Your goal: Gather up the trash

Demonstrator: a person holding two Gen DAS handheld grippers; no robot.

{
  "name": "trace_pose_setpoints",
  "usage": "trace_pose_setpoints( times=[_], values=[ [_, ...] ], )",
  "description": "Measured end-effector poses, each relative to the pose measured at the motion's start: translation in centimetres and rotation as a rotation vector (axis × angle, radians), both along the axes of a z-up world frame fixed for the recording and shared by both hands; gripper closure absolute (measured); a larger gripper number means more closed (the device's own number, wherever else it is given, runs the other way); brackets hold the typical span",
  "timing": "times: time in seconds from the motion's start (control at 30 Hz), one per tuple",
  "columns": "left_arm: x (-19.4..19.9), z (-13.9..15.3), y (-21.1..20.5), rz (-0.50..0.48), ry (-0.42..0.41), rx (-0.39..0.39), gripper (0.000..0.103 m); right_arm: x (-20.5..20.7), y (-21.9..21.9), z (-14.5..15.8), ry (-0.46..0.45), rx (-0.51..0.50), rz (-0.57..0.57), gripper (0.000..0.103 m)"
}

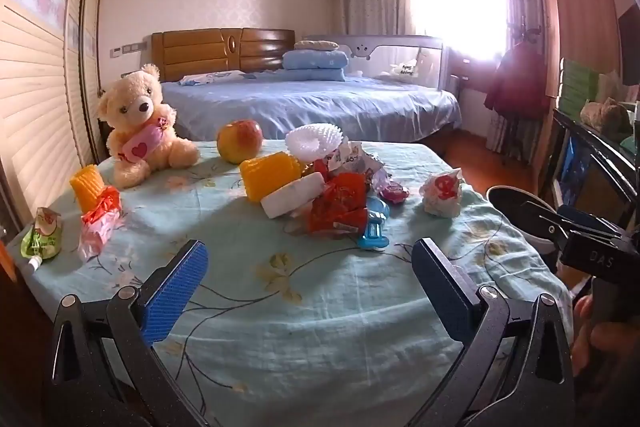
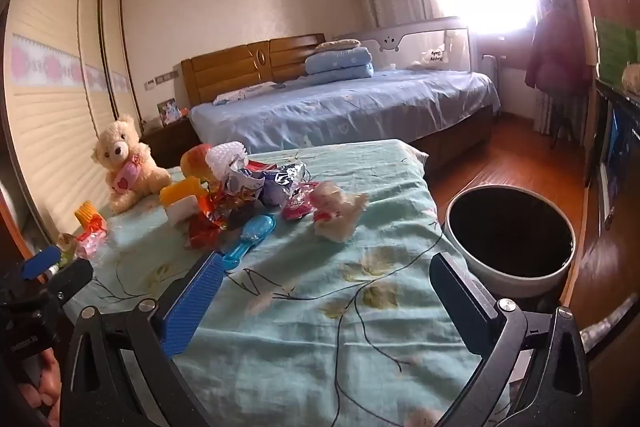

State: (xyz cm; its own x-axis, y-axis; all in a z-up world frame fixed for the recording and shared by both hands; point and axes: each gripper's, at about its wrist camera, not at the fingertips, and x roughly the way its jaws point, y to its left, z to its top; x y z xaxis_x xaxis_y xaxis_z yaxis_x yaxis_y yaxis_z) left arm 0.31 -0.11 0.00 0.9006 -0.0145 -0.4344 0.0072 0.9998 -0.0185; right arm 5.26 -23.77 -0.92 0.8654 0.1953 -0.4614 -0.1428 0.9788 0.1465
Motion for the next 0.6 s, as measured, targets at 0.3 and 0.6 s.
trace_pose_setpoints(
  times=[0.3, 0.6],
  values=[
    [-0.7, 0.2, 0.8, 0.002, -0.021, -0.008, 0.0, -0.6, 0.1, 0.1, -0.002, 0.003, 0.019, 0.0],
    [-0.7, 0.1, 0.3, 0.005, -0.013, -0.007, 0.0, -0.4, 0.3, -0.5, 0.013, 0.008, 0.017, 0.0]
  ],
)
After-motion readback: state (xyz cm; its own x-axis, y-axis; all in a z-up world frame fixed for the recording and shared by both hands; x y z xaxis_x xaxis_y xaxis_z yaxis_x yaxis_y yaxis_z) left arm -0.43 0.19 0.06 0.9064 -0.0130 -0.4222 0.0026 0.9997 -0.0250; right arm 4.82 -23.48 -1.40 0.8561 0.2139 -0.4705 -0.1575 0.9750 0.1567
